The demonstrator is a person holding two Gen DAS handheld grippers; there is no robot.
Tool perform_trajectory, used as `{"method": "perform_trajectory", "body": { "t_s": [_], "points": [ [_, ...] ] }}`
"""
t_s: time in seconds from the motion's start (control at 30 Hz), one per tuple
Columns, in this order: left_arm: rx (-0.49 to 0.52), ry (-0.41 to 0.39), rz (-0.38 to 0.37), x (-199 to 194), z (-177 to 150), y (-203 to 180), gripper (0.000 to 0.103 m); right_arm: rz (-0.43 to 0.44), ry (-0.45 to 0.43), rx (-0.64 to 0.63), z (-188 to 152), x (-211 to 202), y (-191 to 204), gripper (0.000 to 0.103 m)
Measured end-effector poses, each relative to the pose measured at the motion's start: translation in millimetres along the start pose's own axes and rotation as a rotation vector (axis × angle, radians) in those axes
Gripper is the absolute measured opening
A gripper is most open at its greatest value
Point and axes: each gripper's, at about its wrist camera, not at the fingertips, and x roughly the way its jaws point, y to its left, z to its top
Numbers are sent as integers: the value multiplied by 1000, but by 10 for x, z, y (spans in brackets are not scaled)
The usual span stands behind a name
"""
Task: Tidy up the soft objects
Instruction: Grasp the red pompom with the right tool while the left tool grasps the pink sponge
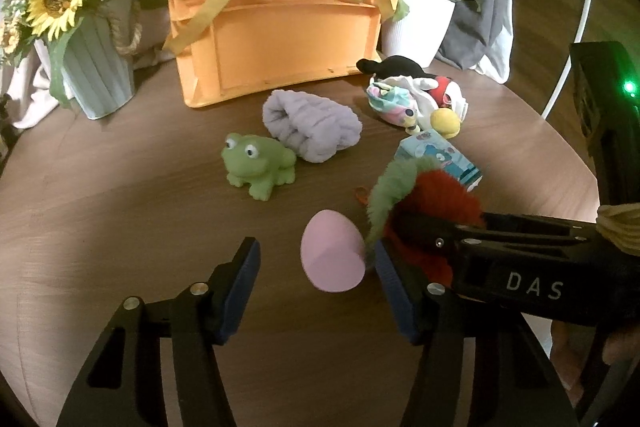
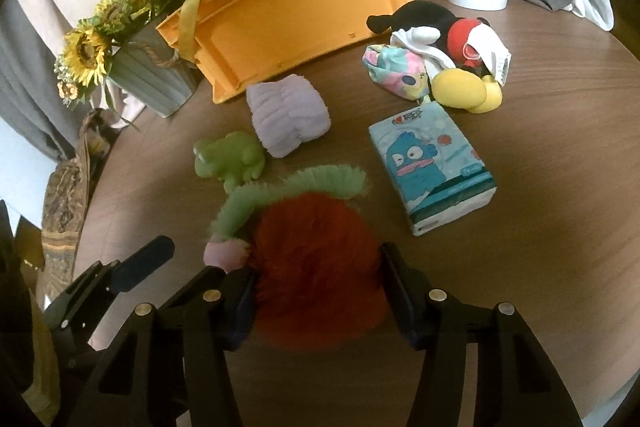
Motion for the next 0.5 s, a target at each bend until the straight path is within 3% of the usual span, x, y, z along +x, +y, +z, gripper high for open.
{"method": "perform_trajectory", "body": {
  "t_s": [0.37,0.5],
  "points": [
    [-38,40,-35,197,14,-26,50,37,24,-1,34,70,-71,47],
    [-38,51,-80,207,9,-38,37,49,33,-5,38,92,-79,42]
  ]
}}
